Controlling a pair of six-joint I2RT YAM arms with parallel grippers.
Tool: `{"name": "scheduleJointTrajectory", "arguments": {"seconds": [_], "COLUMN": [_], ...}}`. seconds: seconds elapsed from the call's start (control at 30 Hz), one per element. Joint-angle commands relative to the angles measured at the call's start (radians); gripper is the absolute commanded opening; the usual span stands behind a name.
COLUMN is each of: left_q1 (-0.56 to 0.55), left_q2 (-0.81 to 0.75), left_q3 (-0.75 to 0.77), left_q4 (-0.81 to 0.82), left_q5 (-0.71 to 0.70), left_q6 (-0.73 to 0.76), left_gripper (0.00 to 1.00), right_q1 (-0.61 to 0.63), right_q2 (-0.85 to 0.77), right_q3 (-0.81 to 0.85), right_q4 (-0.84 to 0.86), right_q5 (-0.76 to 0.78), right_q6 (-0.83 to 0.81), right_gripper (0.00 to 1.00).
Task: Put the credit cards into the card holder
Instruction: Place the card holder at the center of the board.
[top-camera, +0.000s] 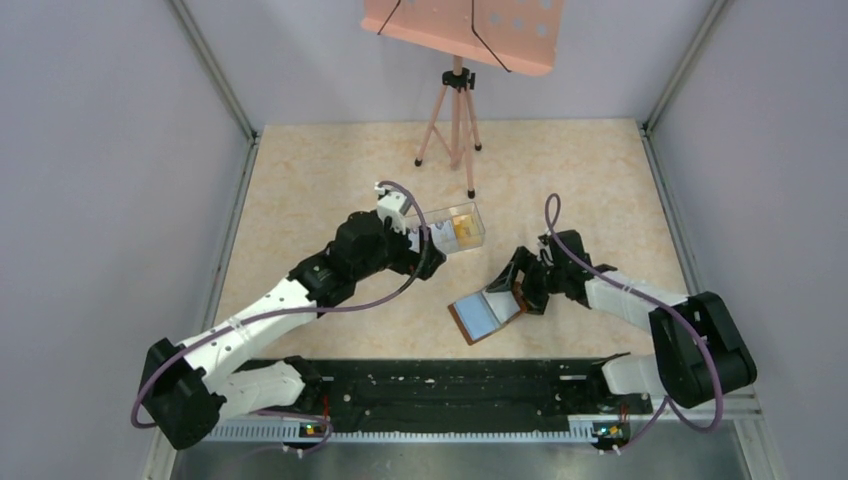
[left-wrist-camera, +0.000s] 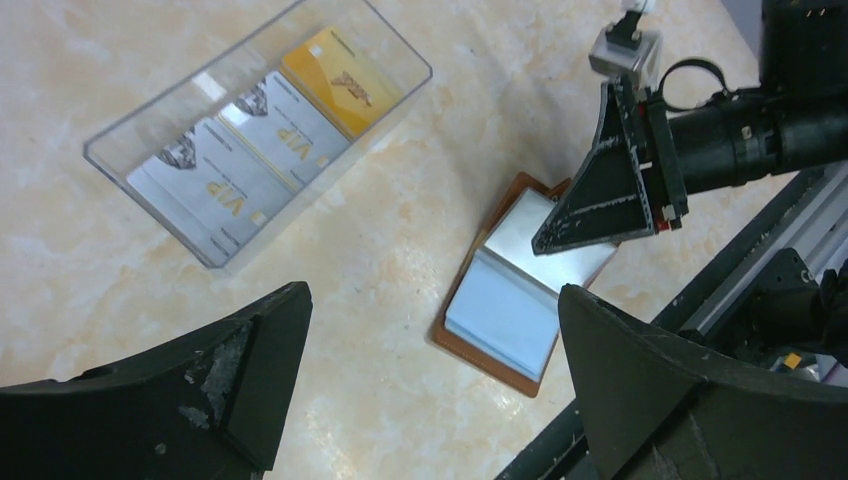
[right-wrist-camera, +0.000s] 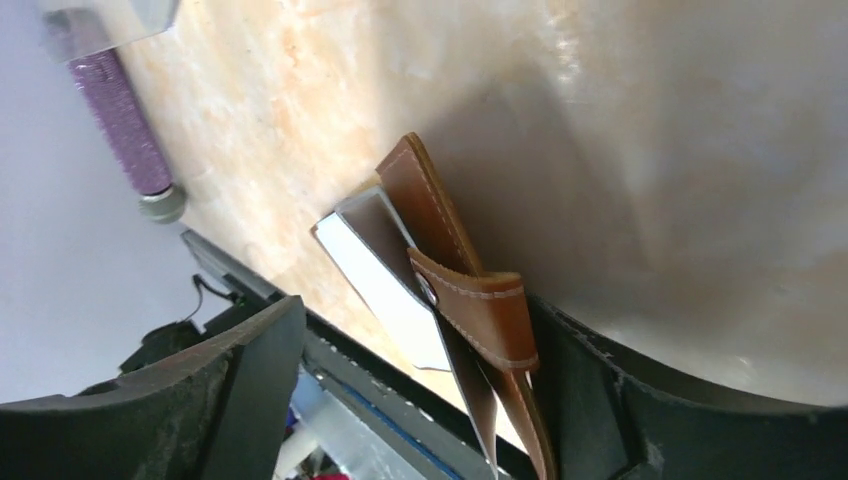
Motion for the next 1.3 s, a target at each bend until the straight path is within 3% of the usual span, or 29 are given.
{"name": "scheduleJointTrajectory", "arguments": {"seconds": [0.0, 0.2, 0.33, 0.63, 0.87, 1.0, 1.07, 1.27], "left_q1": [-0.001, -0.001, 0.003, 0.103, 0.201, 0.21, 0.211, 0.213], "left_q2": [0.022, 0.097, 0.126, 0.173, 0.192, 0.229, 0.252, 0.337], "left_q3": [-0.019, -0.001, 0.022, 0.118, 0.146, 0.193, 0.22, 0.306], "left_q4": [-0.026, -0.154, -0.209, -0.291, -0.258, -0.281, -0.303, -0.379], "left_q5": [0.085, 0.149, 0.046, -0.004, 0.142, 0.196, 0.212, 0.219], "left_q6": [-0.069, -0.12, -0.197, -0.241, -0.245, -0.21, -0.192, -0.152], "left_gripper": [0.99, 0.99, 0.99, 0.99, 0.99, 0.98, 0.97, 0.92], "right_q1": [-0.037, -0.115, -0.115, -0.098, -0.039, -0.016, -0.006, 0.048], "right_q2": [-0.055, -0.132, -0.099, 0.246, 0.551, 0.652, 0.701, 0.726], "right_q3": [0.106, 0.206, 0.34, 0.657, 0.96, 1.067, 1.115, 1.138], "right_q4": [-0.304, -0.44, -0.492, -0.432, -0.497, -0.503, -0.52, -0.571], "right_q5": [0.131, 0.229, 0.287, 0.139, 0.112, 0.066, 0.031, 0.042], "right_q6": [-0.13, -0.246, -0.347, -0.389, -0.422, -0.428, -0.437, -0.467], "right_gripper": [0.83, 0.85, 0.85, 0.82, 0.79, 0.67, 0.57, 0.35]}}
